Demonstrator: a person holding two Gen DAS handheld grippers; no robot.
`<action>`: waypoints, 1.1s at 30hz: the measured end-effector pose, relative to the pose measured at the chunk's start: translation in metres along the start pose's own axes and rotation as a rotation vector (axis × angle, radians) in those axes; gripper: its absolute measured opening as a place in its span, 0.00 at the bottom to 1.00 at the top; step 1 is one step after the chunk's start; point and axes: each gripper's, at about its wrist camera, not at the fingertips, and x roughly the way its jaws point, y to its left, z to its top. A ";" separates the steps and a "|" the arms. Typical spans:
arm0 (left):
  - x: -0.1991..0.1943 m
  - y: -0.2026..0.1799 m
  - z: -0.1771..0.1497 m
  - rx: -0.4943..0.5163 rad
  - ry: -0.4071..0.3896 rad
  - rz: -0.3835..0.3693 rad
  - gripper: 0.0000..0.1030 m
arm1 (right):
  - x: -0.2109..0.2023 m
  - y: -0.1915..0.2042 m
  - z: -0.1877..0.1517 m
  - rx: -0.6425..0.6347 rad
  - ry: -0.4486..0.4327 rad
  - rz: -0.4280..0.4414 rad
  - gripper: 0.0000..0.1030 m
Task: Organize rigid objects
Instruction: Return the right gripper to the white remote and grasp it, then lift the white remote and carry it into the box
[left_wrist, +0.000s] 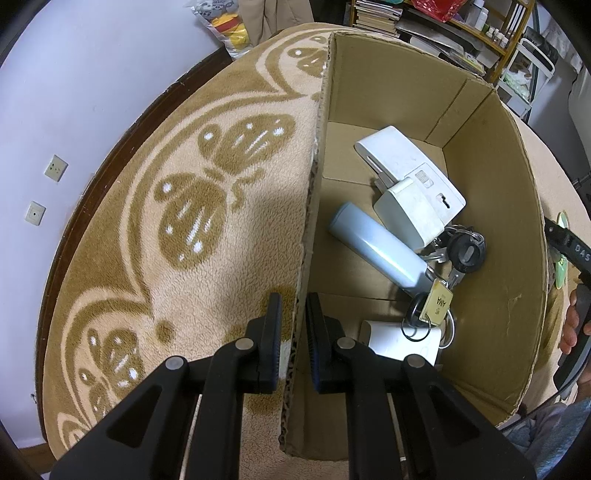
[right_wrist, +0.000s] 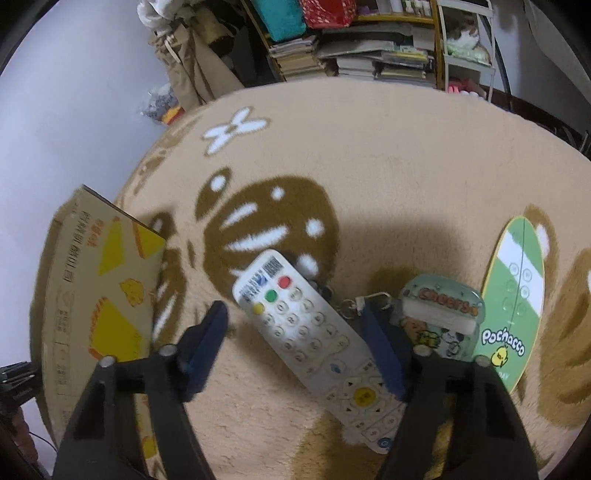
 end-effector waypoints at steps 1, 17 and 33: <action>0.000 0.000 0.000 -0.001 0.000 0.000 0.13 | 0.000 0.000 0.000 -0.002 0.003 -0.005 0.75; 0.000 0.001 0.000 -0.003 0.001 -0.001 0.13 | 0.018 0.023 -0.019 -0.086 0.060 -0.097 0.74; 0.001 0.004 0.001 -0.010 0.005 -0.007 0.13 | -0.001 0.027 -0.014 0.008 -0.038 -0.136 0.43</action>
